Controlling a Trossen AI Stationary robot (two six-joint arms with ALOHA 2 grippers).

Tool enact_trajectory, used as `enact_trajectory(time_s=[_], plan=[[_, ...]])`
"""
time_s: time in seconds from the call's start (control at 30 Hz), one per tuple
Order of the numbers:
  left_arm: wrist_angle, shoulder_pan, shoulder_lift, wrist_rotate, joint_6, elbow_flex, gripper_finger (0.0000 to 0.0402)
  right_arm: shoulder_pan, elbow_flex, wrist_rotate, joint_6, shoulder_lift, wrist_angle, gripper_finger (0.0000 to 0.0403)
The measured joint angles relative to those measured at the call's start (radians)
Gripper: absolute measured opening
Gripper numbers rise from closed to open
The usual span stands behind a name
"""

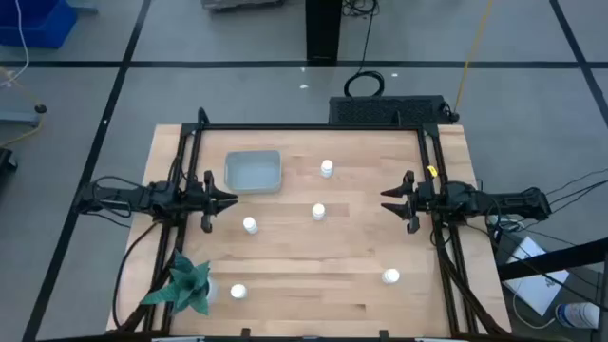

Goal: Pick and place pill bottles into a basket

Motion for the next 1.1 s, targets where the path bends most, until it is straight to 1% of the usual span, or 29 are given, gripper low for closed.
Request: enact_trajectory(time_s=[0.2,0.37,0.4,0.47,0.57,0.63,0.77,0.83,0.97,1.1], plan=[[0.000,0.000,0.001,0.000,0.000,0.000,0.0065,0.000,0.000,0.000,-0.008,0.000,-0.005,0.0160],[0.000,0.000,0.028,0.000,-0.001,0.000,0.0065,0.000,0.000,0.001,0.012,0.000,-0.006,0.0160],[0.000,0.000,0.036,0.000,-0.003,0.000,0.0065,0.000,0.000,0.008,0.022,0.001,-0.004,0.0160],[0.000,0.000,0.051,0.000,-0.009,0.000,0.0065,0.000,0.003,0.060,0.020,0.007,0.007,0.0160],[0.000,0.000,0.077,0.000,-0.026,0.000,0.0065,0.000,0.034,0.131,-0.048,0.031,0.040,0.0160],[0.002,0.000,0.092,0.000,-0.026,0.000,0.0065,0.000,0.067,0.143,-0.089,0.059,0.035,0.0160],[0.017,0.000,0.115,-0.001,-0.019,-0.002,0.0065,0.000,0.195,0.203,-0.152,0.156,0.044,0.0160],[0.020,0.000,0.121,-0.001,-0.008,-0.003,0.0065,0.000,0.258,0.228,-0.184,0.234,0.018,0.0160],[0.023,0.000,0.123,-0.009,-0.002,-0.003,0.0065,-0.003,0.399,0.262,-0.247,0.428,0.000,0.0160],[0.026,0.000,0.123,-0.035,-0.001,-0.003,0.0065,-0.036,0.538,0.287,-0.318,0.637,-0.029,0.0160]])
